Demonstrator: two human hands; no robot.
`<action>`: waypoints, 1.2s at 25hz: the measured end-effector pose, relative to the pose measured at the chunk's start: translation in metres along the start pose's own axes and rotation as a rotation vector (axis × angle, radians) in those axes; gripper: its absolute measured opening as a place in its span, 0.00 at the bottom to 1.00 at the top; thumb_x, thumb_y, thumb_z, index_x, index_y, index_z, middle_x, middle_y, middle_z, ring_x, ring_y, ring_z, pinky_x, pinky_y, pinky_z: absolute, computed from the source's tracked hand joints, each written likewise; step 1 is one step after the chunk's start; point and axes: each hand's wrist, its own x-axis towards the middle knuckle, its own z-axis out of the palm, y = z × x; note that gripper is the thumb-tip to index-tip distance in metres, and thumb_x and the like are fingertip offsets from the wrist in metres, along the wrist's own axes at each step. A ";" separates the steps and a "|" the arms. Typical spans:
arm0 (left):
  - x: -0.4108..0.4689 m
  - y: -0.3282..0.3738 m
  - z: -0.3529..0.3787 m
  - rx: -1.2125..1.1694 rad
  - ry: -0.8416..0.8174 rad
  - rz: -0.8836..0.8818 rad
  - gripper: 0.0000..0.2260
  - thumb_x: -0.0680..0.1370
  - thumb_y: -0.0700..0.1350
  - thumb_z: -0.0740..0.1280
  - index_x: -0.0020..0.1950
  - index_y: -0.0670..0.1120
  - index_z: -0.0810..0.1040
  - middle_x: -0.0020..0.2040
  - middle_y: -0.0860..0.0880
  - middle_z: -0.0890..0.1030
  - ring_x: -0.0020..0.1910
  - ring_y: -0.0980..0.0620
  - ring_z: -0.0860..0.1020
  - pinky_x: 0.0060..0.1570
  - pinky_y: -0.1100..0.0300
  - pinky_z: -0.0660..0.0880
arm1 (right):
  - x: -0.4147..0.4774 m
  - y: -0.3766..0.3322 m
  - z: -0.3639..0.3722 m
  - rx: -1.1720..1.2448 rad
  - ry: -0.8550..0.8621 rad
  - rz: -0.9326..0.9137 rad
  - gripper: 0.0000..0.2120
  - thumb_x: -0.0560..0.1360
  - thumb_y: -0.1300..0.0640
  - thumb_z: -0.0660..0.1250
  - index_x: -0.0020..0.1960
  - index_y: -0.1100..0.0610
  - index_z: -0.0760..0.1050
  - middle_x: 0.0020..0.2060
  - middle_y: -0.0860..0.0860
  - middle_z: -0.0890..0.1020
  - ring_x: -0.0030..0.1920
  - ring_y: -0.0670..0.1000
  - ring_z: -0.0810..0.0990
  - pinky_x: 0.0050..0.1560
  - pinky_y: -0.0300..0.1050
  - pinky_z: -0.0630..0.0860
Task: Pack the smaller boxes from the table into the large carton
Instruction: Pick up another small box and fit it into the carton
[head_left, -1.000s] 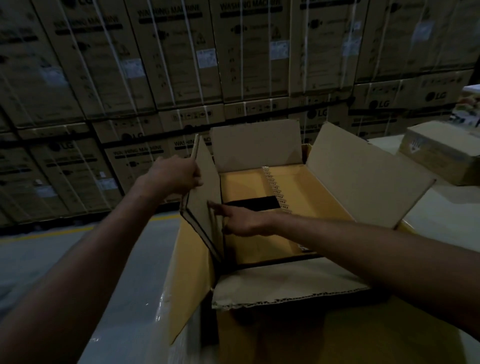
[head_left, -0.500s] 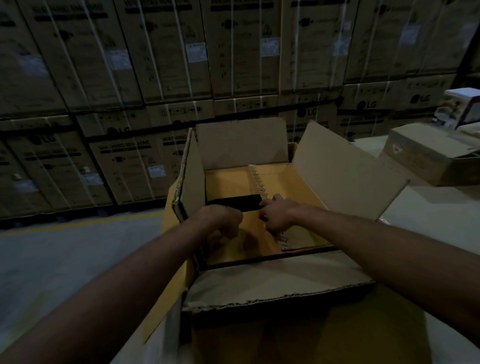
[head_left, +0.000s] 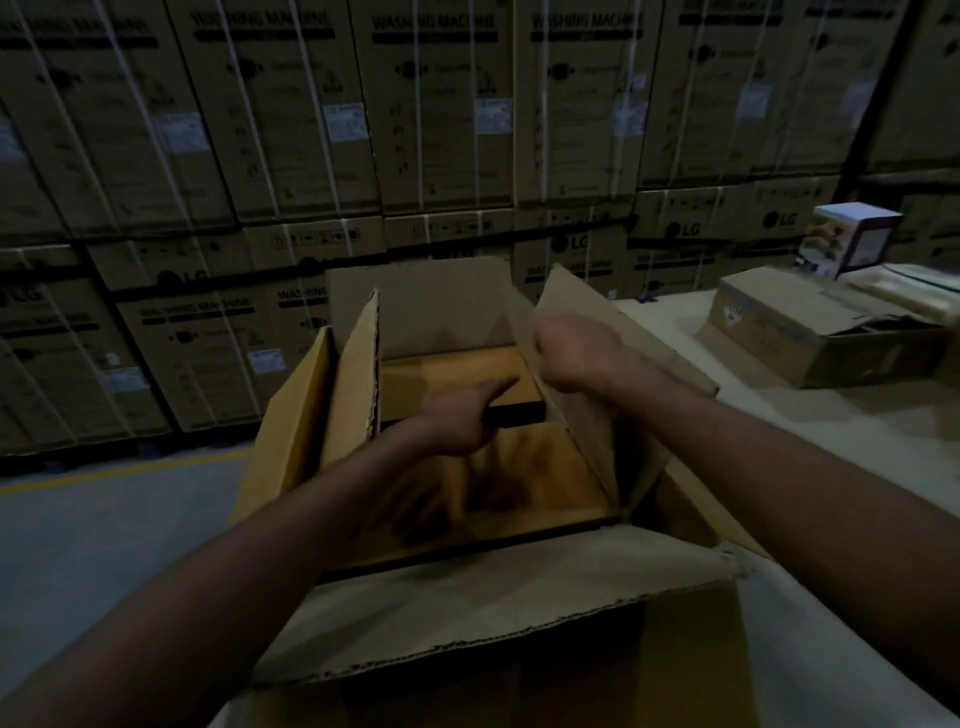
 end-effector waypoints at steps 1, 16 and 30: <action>0.003 -0.001 0.000 0.076 0.014 -0.030 0.33 0.82 0.48 0.65 0.82 0.58 0.53 0.80 0.51 0.64 0.76 0.45 0.65 0.71 0.36 0.61 | -0.002 0.016 -0.004 -0.162 0.013 0.029 0.10 0.78 0.61 0.65 0.59 0.56 0.76 0.55 0.55 0.79 0.58 0.57 0.77 0.54 0.55 0.77; -0.034 -0.140 -0.002 0.220 -0.126 -0.443 0.24 0.83 0.62 0.56 0.77 0.54 0.67 0.72 0.47 0.74 0.72 0.44 0.71 0.72 0.48 0.62 | 0.044 0.028 0.084 0.114 -0.596 -0.080 0.19 0.86 0.47 0.54 0.72 0.55 0.72 0.67 0.53 0.75 0.66 0.56 0.74 0.66 0.51 0.69; -0.056 -0.142 -0.078 -0.368 -0.675 -0.270 0.26 0.72 0.61 0.77 0.68 0.54 0.80 0.65 0.46 0.81 0.65 0.42 0.79 0.66 0.40 0.75 | 0.012 0.079 0.030 0.548 -1.248 -0.210 0.08 0.74 0.57 0.74 0.53 0.55 0.84 0.46 0.52 0.85 0.45 0.51 0.84 0.49 0.47 0.81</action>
